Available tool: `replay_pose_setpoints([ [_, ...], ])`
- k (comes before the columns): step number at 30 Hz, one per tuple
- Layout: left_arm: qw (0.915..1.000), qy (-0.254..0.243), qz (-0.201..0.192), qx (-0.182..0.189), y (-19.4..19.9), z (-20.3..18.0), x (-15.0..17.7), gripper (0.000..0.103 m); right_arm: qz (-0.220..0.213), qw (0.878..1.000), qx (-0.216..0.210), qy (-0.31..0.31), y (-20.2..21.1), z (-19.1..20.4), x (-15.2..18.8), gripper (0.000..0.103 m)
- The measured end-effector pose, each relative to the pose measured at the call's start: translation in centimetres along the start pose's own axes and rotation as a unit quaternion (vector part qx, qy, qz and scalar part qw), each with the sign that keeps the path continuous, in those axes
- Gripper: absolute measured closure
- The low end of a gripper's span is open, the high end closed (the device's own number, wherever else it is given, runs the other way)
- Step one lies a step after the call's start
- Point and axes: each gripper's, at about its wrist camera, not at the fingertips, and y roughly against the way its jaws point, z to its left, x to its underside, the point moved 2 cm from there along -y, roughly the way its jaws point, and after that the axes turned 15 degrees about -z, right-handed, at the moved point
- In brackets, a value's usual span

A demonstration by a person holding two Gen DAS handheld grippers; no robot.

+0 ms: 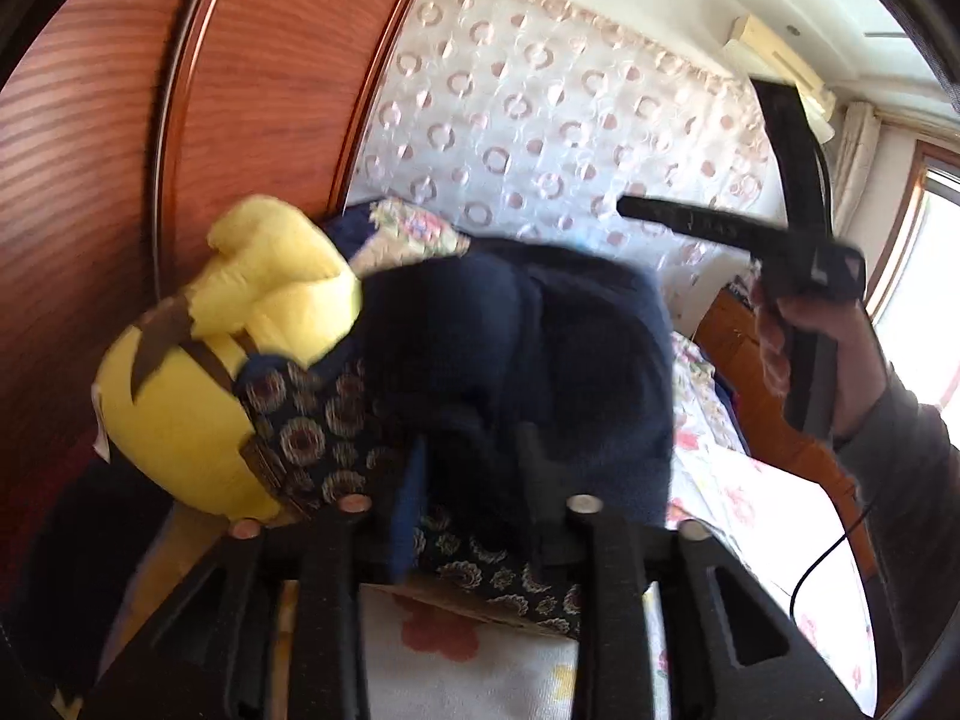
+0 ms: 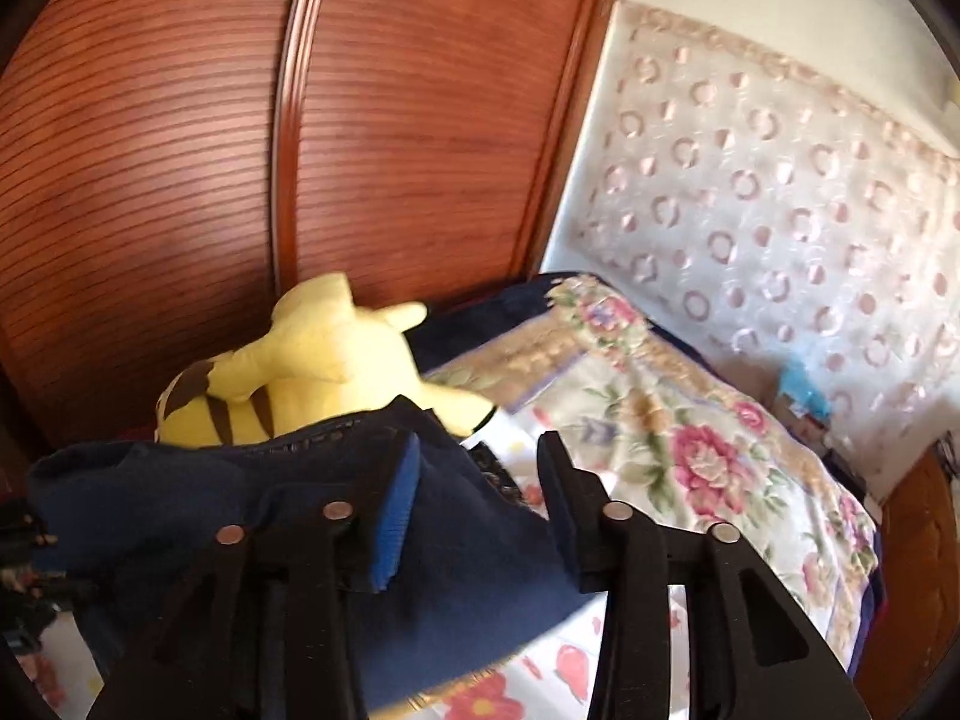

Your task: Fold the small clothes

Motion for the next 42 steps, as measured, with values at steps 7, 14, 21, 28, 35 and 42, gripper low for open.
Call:
replay_pose_setpoints([
  [7,0.9981,-0.043,-0.043,0.011,1.6,-0.4,-2.5,0.02,-0.02,0.993,-0.099,-0.055,3.0,3.1,1.7,0.06],
  [14,0.9958,-0.084,-0.036,-0.007,2.9,-1.0,-2.8,0.018,0.048,0.991,-0.106,-0.068,-2.8,5.2,6.6,0.06],
  [21,0.9929,-0.115,-0.03,-0.009,4.7,-2.3,-2.3,0.018,0.011,0.992,-0.064,-0.113,-1.0,4.8,6.4,0.06],
  [28,0.9892,-0.142,-0.025,0.024,6.9,-5.2,-0.7,0.018,-0.018,0.993,-0.004,-0.117,8.9,6.4,8.5,0.06],
  [35,0.9852,-0.159,-0.014,0.064,8.2,-9.0,0.9,0.018,-0.033,0.988,0.05,-0.143,19.9,8.6,11.6,0.05],
  [42,0.9801,-0.178,-0.009,0.087,9.1,-12.8,3.0,0.018,-0.035,0.981,0.096,-0.164,27.5,9.6,13.8,0.029],
])
